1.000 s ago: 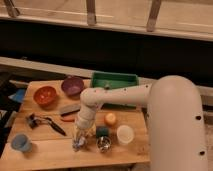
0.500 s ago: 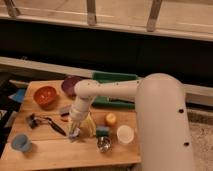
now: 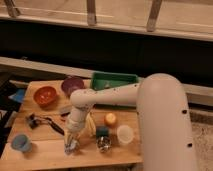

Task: Wipe table surface with towel

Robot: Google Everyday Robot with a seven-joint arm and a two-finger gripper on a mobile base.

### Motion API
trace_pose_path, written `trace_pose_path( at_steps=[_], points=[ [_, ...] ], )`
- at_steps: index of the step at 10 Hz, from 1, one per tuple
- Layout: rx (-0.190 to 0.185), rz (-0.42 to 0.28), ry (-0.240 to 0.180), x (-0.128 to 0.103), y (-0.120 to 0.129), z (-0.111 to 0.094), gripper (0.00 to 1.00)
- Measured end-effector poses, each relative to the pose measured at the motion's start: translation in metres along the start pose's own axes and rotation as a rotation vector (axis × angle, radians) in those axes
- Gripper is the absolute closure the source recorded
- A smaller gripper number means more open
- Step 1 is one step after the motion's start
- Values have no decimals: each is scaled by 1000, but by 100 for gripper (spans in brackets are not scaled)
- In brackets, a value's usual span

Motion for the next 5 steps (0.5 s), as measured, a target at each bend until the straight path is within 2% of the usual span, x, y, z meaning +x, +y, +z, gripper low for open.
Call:
trace_pose_path(
  at_steps=[2, 5],
  points=[
    [7, 28, -10, 4, -9, -3, 100],
    [55, 33, -49, -24, -27, -34, 100]
  ],
)
